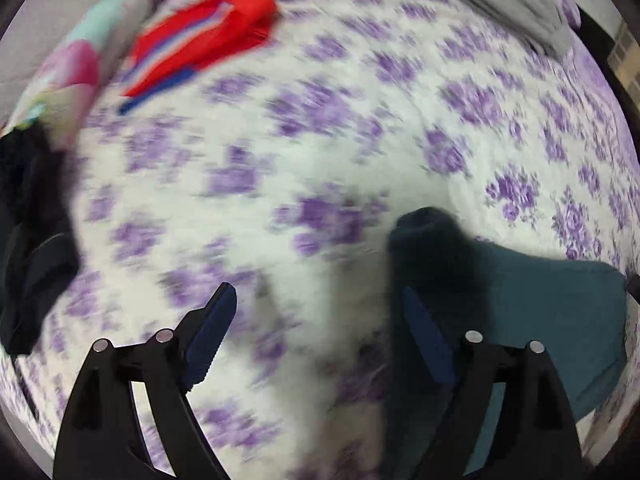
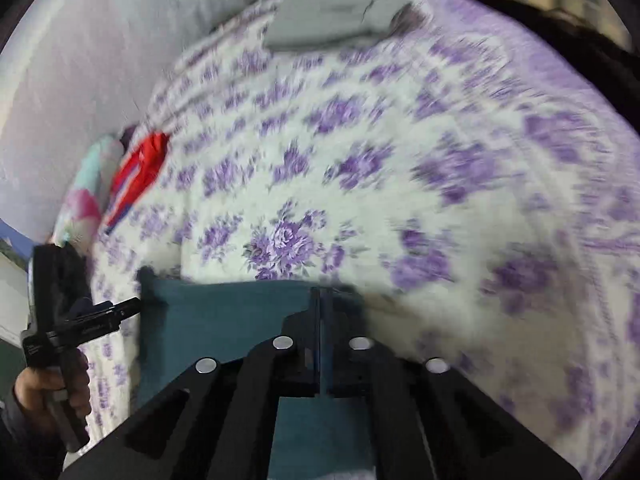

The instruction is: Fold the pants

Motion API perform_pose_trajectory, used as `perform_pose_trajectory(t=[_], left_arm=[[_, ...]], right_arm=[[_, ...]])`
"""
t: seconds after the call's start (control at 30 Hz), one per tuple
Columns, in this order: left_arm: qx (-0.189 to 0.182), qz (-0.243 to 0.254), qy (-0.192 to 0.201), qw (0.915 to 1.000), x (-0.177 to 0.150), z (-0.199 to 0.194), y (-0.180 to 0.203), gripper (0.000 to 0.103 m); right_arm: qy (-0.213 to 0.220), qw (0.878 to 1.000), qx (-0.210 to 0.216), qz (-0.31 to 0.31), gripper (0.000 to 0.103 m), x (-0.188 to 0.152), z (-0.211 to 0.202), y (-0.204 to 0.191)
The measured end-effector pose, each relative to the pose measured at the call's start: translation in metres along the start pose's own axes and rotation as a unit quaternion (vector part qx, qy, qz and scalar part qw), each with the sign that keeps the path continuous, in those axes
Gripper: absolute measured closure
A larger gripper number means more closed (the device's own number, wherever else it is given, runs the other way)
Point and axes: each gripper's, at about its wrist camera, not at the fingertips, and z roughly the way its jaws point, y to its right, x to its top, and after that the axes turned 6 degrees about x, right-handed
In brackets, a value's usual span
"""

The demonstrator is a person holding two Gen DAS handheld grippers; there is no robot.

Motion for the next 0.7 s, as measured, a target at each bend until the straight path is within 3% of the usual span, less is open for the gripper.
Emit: perform_pose_trajectory(t=[0.1, 0.17, 0.2, 0.23, 0.27, 0.4, 0.7], left_arm=[[-0.050, -0.016, -0.008, 0.9986, -0.019, -0.013, 0.000, 0.022], [-0.080, 0.018, -0.019, 0.9965, -0.036, -0.017, 0.021, 0.022], [-0.096, 0.045, -0.029, 0.9940, -0.047, -0.015, 0.035, 0.022], [-0.106, 0.062, -0.038, 0.9917, -0.056, -0.012, 0.044, 0.022], [-0.111, 0.075, -0.046, 0.9899, -0.063, -0.009, 0.050, 0.022], [-0.107, 0.074, -0.055, 0.9899, -0.080, 0.007, 0.051, 0.008], [-0.121, 0.058, -0.062, 0.9890, -0.080, 0.012, 0.028, 0.008]], right_arm=[[-0.020, 0.998, 0.050, -0.036, 0.096, -0.025, -0.015, -0.026], [-0.059, 0.993, 0.084, -0.062, 0.093, -0.046, -0.003, -0.050], [-0.081, 0.990, 0.093, -0.068, 0.085, -0.055, 0.006, -0.059], [-0.102, 0.988, 0.095, -0.072, 0.064, -0.065, 0.016, -0.065], [-0.125, 0.985, 0.091, -0.077, 0.061, -0.076, 0.027, -0.069], [-0.135, 0.983, 0.084, -0.091, 0.061, -0.091, 0.029, -0.059], [-0.100, 0.993, 0.052, -0.024, 0.062, -0.071, -0.009, -0.001]])
